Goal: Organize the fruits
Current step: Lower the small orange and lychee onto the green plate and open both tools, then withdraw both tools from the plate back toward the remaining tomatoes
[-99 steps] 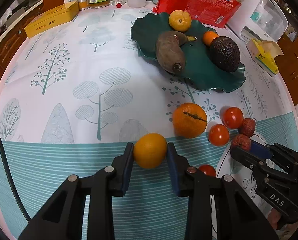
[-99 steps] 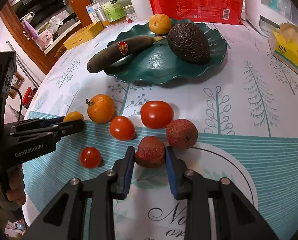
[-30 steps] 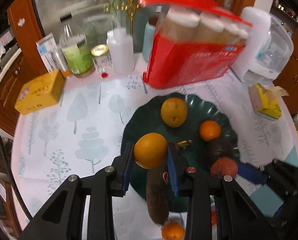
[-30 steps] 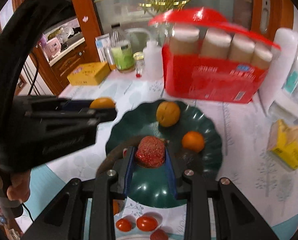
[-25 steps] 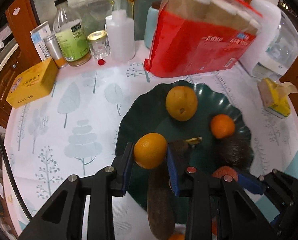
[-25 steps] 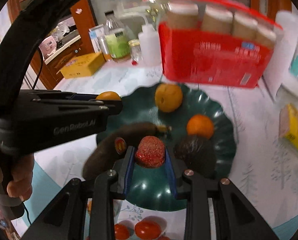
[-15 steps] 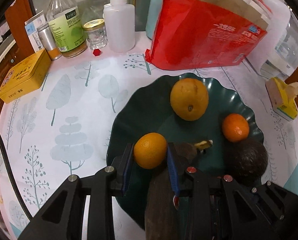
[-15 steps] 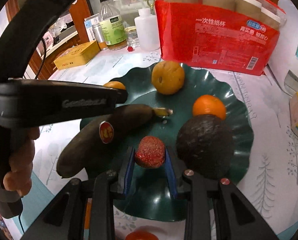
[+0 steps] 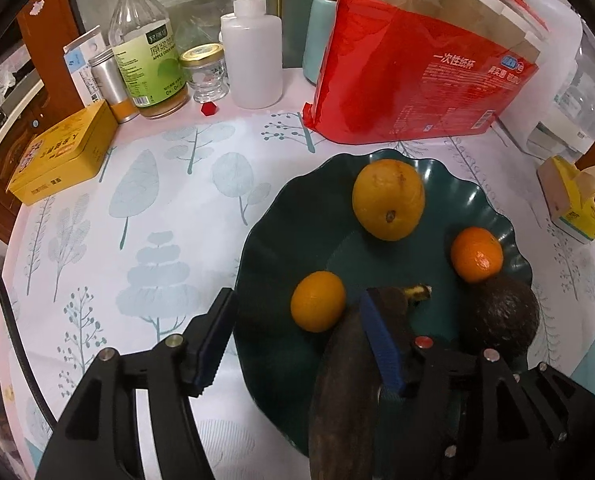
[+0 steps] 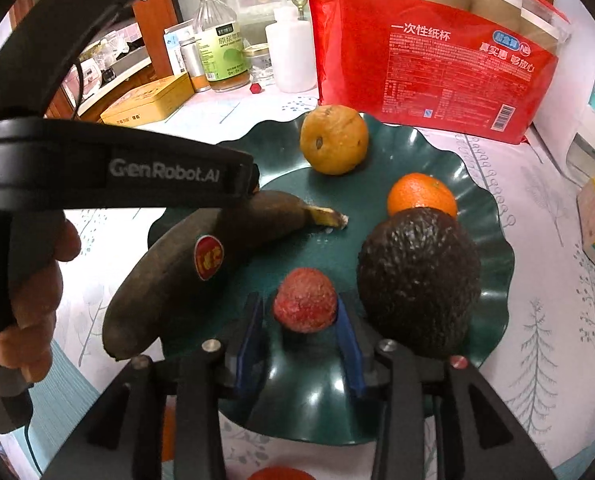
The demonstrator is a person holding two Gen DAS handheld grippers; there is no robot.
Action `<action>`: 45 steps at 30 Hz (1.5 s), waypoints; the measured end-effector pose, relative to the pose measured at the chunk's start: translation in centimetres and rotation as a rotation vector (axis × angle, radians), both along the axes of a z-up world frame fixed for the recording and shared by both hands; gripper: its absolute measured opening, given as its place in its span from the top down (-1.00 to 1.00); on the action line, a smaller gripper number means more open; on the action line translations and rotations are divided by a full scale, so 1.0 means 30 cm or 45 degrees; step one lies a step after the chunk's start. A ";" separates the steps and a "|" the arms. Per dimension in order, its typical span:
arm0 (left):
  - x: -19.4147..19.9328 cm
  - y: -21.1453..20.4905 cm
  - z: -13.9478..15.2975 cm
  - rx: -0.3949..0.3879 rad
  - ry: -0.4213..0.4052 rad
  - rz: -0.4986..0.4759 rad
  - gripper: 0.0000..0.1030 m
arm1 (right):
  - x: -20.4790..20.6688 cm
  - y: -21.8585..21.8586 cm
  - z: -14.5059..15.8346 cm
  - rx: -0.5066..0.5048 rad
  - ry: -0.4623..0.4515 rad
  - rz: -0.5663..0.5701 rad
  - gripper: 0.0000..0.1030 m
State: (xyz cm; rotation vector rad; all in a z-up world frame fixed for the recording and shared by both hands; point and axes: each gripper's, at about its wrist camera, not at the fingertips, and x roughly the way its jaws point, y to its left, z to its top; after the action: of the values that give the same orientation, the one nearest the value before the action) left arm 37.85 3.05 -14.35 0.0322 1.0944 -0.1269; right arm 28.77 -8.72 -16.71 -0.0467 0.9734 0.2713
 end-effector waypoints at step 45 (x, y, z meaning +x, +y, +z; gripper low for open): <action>-0.877 -0.030 0.261 -0.017 -0.006 0.087 -0.79 | -0.615 -0.197 0.351 -0.011 -0.022 -0.217 0.26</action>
State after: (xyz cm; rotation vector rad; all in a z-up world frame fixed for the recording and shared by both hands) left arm 11.55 2.13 -6.52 -0.0170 1.0883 -0.0730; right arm 10.31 -14.62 -6.18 0.0260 0.9549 0.1094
